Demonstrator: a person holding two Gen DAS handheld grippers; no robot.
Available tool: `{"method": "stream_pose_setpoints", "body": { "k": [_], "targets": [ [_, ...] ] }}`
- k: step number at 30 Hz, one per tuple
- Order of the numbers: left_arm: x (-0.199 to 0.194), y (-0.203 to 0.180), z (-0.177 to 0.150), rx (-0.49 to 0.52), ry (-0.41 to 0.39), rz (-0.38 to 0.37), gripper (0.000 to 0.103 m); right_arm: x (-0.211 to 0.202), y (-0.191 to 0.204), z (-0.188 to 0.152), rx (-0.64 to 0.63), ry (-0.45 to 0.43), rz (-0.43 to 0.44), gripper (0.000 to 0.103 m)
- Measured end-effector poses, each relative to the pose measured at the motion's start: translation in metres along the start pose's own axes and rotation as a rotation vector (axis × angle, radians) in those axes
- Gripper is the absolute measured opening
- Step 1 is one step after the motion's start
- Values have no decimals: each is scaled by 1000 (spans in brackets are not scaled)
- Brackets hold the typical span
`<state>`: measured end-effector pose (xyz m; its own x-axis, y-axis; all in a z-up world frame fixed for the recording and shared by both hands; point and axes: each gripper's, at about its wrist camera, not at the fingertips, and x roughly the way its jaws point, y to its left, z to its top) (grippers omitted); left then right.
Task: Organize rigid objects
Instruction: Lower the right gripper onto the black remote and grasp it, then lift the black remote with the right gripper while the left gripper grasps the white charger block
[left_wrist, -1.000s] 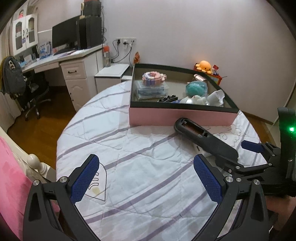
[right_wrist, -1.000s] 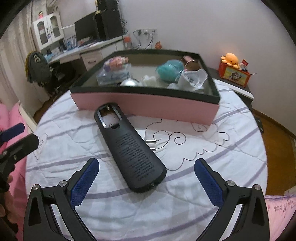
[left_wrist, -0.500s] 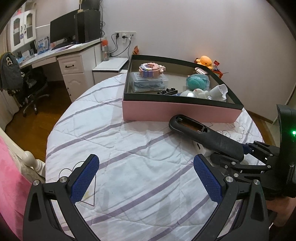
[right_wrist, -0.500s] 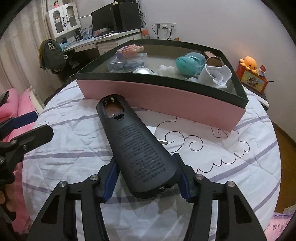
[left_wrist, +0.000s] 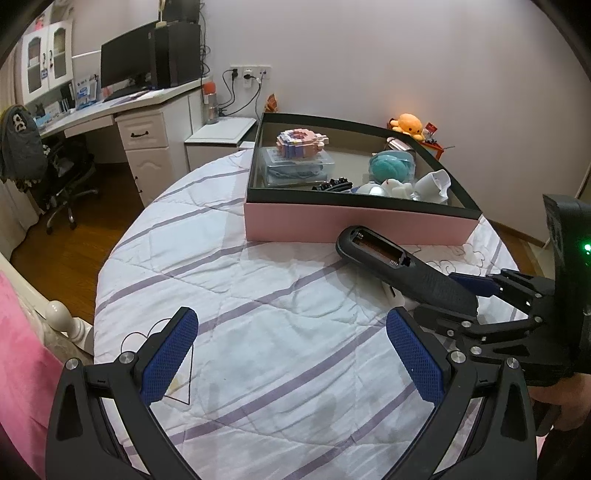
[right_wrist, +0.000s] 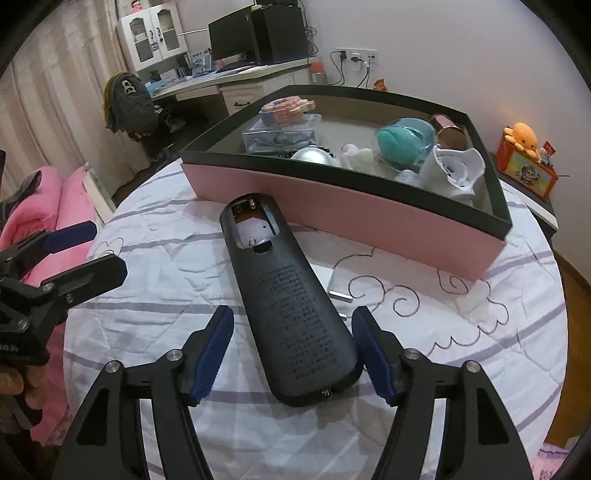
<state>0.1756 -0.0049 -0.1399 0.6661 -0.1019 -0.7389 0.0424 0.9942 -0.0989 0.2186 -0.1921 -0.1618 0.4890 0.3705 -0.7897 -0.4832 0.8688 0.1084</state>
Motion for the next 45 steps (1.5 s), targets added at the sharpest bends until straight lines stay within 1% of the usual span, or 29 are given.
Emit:
{"method": "stream_pose_setpoints", "body": {
  "k": [2,3,8,10,12,14,15,18,23,25,29,37,43,45],
  "targets": [
    [1,-1,0,0,4,3,103,4,1,-1,-13,17,-17,63],
    [1,0,0,-2,5,3,103,4,2,-2,-24,18,-31,59],
    [1,0,1,-6,3,2,103,-10,4,-11,2,-42,6,54],
    [1,-2,1,1,5,0,103,-11,5,-14,12,-48,8,52],
    [0,-4,0,7,3,-1,103,-11,8,-18,20,-46,15,50],
    [-2,-6,-1,11,2,-3,103,-8,14,-20,10,-18,27,47],
    [-3,-6,-2,12,1,-1,103,-6,16,-21,-3,-7,16,47],
    [-6,-5,-5,5,1,2,103,-1,19,-15,-10,1,0,47],
    [-9,-1,-6,-1,-2,12,103,5,18,-4,-1,12,-12,52],
    [-10,0,-6,-3,-2,12,103,4,19,-4,6,5,-11,51],
    [-9,-1,-7,2,0,10,103,-6,22,-14,34,-48,13,46],
    [-6,-6,-9,5,5,-1,103,-28,9,-40,147,-116,30,46],
    [-4,-22,-7,36,8,-16,103,-49,1,-49,177,-162,4,46],
    [-4,-30,-6,44,3,-23,103,-54,-2,-51,188,-171,-21,46]
  ]
}}
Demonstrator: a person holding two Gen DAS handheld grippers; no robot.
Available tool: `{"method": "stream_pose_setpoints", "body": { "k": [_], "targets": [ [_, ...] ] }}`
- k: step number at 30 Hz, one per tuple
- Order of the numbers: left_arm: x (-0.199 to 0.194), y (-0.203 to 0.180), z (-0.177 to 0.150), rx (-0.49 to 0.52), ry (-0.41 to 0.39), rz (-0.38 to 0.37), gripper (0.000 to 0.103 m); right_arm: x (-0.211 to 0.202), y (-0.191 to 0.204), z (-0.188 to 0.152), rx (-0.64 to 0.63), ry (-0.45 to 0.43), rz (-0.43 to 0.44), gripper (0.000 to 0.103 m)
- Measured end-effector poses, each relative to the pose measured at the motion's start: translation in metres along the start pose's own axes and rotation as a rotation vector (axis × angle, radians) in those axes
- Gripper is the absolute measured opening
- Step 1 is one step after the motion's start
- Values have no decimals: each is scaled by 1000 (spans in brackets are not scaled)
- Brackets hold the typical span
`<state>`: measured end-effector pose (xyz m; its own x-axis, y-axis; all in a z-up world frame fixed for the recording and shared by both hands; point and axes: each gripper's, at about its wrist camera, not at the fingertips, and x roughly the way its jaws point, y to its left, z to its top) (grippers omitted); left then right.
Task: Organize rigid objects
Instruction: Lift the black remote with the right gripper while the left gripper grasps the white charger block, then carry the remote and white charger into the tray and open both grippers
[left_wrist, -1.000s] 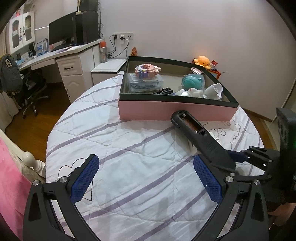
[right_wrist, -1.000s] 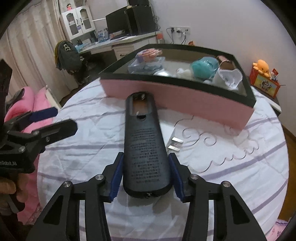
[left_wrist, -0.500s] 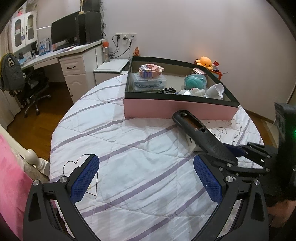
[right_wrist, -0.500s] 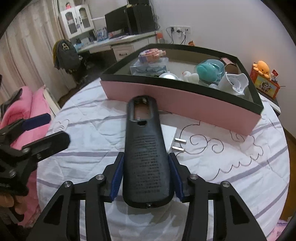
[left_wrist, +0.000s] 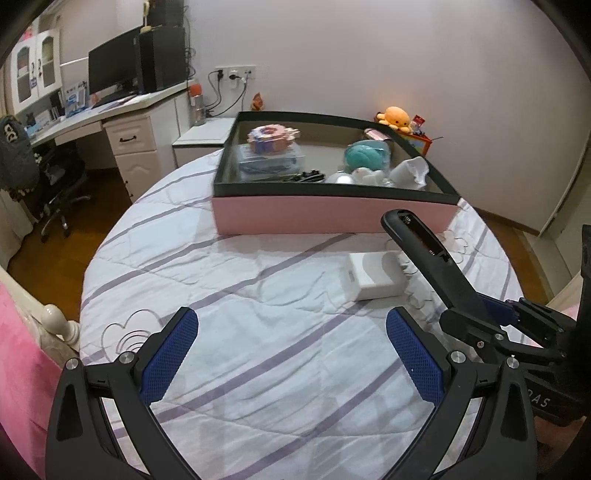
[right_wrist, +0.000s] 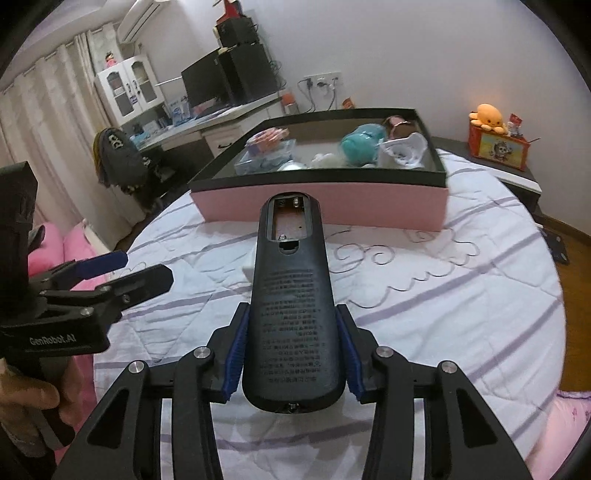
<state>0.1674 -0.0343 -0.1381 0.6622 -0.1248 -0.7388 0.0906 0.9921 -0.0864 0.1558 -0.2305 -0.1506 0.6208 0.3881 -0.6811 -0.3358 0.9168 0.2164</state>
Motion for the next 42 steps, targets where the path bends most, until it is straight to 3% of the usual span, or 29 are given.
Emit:
{"method": "stream_pose_setpoints", "body": {
  "k": [10,19,21,23,24,27,35,36,37,39,42],
  "targets": [
    [32,-35,14,15,33,-15,103,-14,-33,2,66,-63,-84,46],
    [104,-62,19,24,128,-1,102,-14,-56,8,97,-89,-114,46],
    [103,-65,20,36,107,9,93,-14,-55,7,91,-91,-116,46],
    [100,-64,21,37,92,25,67,-13,-56,7,98,-92,-108,46],
    [98,-61,21,29,89,18,61,-13,-56,6,101,-93,-105,46],
    [94,-47,22,-16,92,-35,59,-13,-52,7,92,-91,-100,46],
    [78,-30,16,-26,78,-49,59,-16,-36,11,66,-96,-105,45],
    [76,-28,16,-29,74,-48,59,-16,-35,11,63,-91,-103,24],
    [72,-26,15,-30,69,-48,59,-16,-33,11,64,-87,-99,13],
    [67,-20,14,-29,63,-46,59,-13,-29,11,59,-74,-104,13],
    [66,-15,11,-29,71,-50,59,5,-25,8,41,18,-122,13]
  ]
}}
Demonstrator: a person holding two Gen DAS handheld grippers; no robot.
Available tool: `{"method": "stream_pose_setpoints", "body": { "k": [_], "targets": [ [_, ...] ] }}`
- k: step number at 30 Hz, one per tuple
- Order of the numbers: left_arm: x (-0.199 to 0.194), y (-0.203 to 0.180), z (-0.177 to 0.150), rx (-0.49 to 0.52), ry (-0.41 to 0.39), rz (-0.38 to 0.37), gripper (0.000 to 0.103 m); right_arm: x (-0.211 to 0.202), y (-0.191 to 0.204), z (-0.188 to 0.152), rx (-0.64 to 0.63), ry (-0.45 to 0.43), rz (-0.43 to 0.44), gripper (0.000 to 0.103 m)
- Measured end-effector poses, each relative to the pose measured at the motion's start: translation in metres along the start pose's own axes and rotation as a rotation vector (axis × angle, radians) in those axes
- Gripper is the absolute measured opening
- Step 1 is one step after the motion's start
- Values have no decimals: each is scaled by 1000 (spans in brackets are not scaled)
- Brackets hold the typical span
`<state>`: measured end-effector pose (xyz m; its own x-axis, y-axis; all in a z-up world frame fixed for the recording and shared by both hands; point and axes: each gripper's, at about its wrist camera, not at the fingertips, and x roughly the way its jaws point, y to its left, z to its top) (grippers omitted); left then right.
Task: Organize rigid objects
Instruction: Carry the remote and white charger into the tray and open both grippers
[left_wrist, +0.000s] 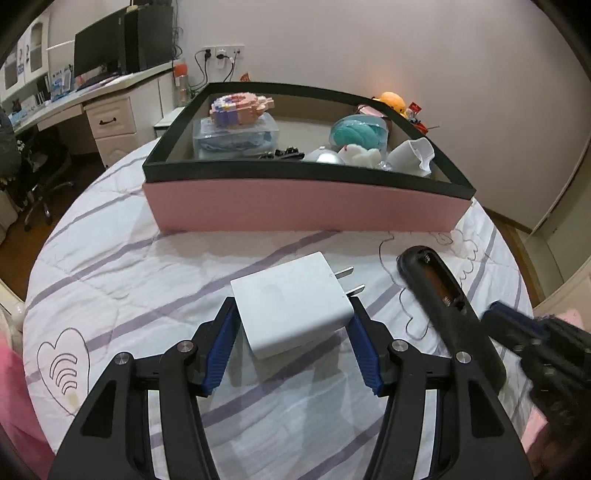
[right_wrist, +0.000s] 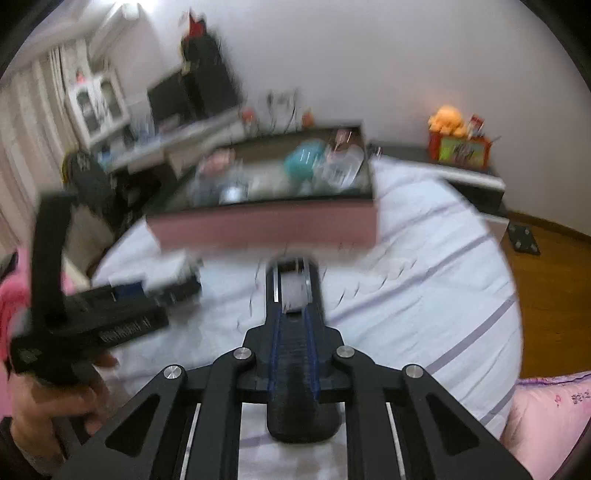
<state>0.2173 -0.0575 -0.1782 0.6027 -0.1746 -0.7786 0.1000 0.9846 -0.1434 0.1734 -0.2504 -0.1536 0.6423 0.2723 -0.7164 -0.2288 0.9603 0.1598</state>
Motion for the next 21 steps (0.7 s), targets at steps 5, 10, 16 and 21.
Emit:
{"method": "stream_pose_setpoints", "body": {
  "k": [5,10,16,21],
  "targets": [
    [-2,0,-4,8,6,-12,59,16,3,1,16,40,-23,66],
    [-5,0,-5,11,-1,-17,59,36,4,-2,-31,96,-101,66],
    [-10,1,-5,9,-15,-16,59,32,15,0,-93,112,-116,44],
    [-22,4,-4,8,-37,-11,59,15,20,-1,-51,60,-31,44]
  ]
}}
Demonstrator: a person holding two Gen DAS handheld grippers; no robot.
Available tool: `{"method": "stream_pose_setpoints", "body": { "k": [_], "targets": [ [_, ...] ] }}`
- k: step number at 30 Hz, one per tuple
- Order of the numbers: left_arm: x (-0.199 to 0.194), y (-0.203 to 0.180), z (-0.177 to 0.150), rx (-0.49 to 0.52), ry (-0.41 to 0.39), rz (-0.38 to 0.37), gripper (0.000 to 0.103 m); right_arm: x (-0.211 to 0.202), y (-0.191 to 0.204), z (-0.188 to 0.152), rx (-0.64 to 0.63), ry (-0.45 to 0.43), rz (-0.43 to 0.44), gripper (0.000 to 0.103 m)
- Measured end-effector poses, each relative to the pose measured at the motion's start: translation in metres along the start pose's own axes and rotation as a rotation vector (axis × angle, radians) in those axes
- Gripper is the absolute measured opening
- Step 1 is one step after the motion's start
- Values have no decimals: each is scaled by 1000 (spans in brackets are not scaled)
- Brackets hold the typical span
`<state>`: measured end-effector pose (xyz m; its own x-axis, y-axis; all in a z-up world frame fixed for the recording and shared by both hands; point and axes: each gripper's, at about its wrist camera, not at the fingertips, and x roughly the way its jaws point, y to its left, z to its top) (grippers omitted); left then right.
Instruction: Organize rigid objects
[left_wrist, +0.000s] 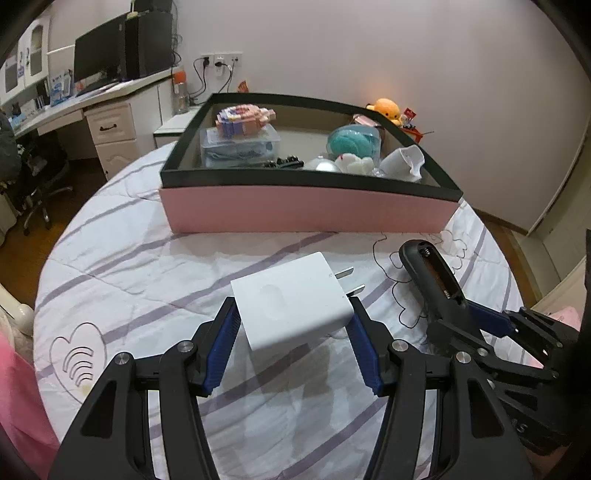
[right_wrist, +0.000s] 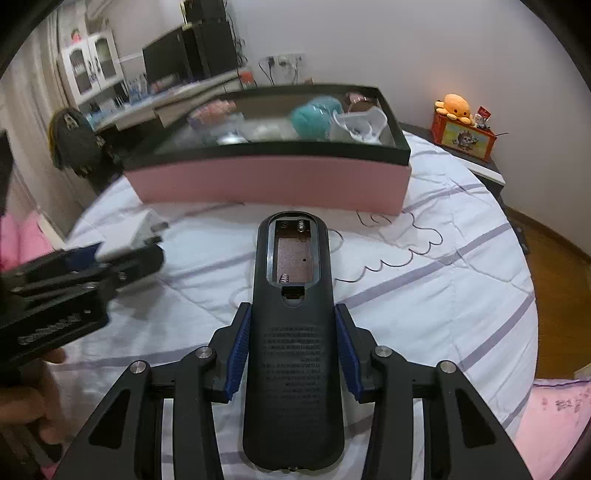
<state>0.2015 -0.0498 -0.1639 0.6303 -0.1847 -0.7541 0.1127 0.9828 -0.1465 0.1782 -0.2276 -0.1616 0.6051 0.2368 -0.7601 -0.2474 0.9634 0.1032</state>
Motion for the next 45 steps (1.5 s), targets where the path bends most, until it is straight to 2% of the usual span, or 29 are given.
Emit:
{"method": "stream_pose_setpoints", "body": {
  "k": [10,20,24,29,39,40,41,42,44,45],
  "targets": [
    [-28,8,19,6,-56,18,59,-39,16,33,-5,-122,87,44],
    [-35,15,85,28,-153,24,59,-36,7,96,-10,-201,84,44],
    [-18,13,114,40,-162,10,59,-21,-1,123,-1,-209,75,44],
    [21,10,138,48,-132,1,59,9,-12,152,15,-192,67,44],
    [83,15,146,57,-49,13,61,81,-29,169,38,-80,44,45],
    [86,16,146,59,-45,22,68,85,-31,169,40,-79,38,45],
    [88,17,146,57,-44,28,83,88,-33,168,39,-74,31,45],
    [87,18,145,54,-53,34,87,89,-33,169,32,-73,26,46],
    [80,21,142,49,-81,44,92,90,-32,169,24,-77,2,56],
    [76,22,142,46,-90,40,94,89,-34,169,23,-82,-2,66]
  ]
}}
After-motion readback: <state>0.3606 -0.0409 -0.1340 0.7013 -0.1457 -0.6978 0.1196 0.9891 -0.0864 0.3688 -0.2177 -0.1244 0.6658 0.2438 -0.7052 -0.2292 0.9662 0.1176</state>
